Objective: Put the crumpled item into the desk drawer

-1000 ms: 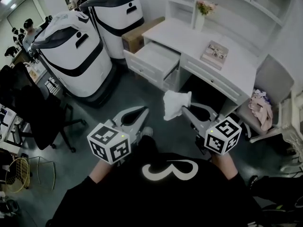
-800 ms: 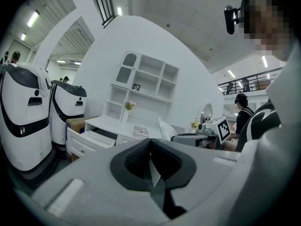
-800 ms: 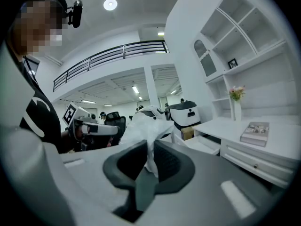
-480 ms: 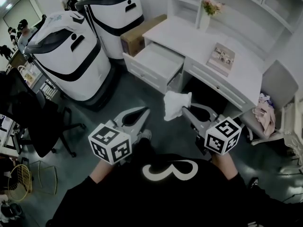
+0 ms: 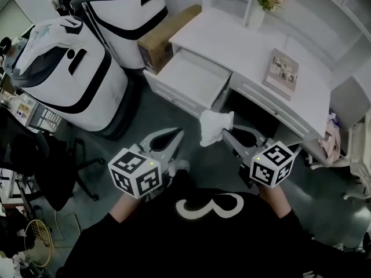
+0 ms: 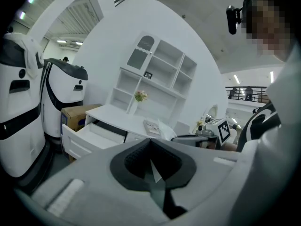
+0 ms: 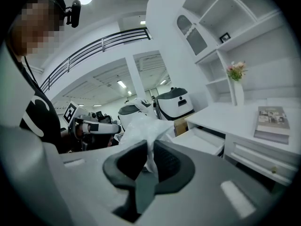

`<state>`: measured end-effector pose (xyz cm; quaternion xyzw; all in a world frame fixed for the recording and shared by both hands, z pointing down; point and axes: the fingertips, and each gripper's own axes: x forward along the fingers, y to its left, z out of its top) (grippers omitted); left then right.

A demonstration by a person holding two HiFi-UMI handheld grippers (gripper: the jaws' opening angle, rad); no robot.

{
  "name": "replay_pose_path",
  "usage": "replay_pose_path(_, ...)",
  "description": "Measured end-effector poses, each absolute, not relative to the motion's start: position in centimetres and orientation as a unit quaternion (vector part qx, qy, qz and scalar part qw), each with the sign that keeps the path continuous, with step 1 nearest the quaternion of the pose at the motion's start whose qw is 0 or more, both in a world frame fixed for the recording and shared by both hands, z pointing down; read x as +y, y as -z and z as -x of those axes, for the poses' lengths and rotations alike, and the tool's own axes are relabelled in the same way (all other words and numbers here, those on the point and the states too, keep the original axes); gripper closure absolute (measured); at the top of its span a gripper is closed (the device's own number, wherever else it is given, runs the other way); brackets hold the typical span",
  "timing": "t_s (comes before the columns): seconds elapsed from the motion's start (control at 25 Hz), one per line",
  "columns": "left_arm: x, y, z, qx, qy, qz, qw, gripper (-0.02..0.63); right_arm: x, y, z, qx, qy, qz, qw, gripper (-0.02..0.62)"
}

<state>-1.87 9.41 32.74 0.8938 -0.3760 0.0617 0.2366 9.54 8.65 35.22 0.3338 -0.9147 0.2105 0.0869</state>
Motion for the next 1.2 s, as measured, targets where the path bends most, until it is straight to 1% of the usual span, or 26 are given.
replay_pose_path(0.28, 0.7, -34.5, 4.6, -0.363, -0.076, -0.891, 0.261, 0.597, 0.8, -37.4, -6.8, -0.899, -0.242, -0.351, 0.100, 0.551)
replay_pose_path(0.6, -6.6, -36.8, 8.6, -0.350, -0.080, -0.891, 0.276, 0.597, -6.1, -38.9, -2.8, -0.890, -0.248, -0.365, 0.117, 0.551)
replay_pose_path(0.92, -10.4, -37.9, 11.5, -0.345, -0.090, -0.893, 0.274, 0.597, -9.5, -38.7, -1.2, -0.884, -0.238, -0.383, 0.124, 0.551)
replay_pose_path(1.2, -11.6, -38.1, 11.3, -0.348, -0.095, -0.893, 0.268, 0.597, -11.0, -39.2, -1.2, -0.882, -0.241, -0.389, 0.114, 0.549)
